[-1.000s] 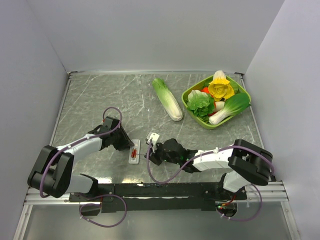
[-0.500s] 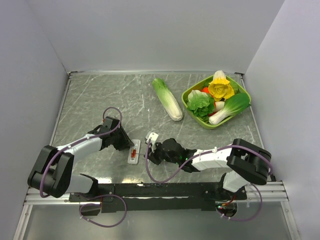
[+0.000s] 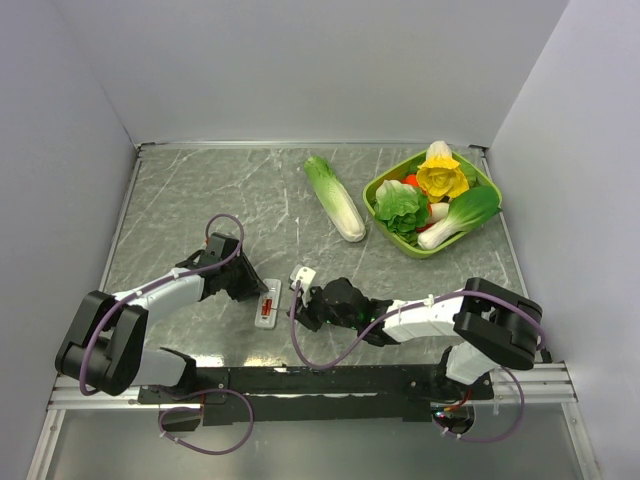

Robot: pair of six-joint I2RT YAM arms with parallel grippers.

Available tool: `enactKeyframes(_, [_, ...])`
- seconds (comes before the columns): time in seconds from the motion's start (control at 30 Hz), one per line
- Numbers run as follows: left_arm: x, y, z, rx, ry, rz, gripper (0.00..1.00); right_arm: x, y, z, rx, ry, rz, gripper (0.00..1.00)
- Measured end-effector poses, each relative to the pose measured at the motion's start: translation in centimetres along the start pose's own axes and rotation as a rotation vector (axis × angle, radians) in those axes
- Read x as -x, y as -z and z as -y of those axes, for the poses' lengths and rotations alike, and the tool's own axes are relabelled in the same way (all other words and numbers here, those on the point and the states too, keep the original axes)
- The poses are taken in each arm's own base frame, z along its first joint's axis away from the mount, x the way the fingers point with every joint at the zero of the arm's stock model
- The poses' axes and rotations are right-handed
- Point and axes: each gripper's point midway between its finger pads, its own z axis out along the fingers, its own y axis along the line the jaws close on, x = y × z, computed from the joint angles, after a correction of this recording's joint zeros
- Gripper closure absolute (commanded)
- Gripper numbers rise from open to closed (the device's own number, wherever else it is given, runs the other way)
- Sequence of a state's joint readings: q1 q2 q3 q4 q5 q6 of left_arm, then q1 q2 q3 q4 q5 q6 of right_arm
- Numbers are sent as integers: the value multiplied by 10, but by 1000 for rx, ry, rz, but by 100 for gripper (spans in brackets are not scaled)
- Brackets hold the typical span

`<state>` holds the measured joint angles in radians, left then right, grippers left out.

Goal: Unload the batteries from the remote control

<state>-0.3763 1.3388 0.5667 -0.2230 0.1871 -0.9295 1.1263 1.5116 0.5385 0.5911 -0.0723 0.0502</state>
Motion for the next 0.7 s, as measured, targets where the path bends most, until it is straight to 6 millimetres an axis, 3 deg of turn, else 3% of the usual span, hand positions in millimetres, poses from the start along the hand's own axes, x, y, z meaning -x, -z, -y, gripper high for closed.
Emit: enactKeyframes(0.7, [0, 0, 0, 0, 3, 0, 66, -2, 2, -4, 5, 10, 14, 100])
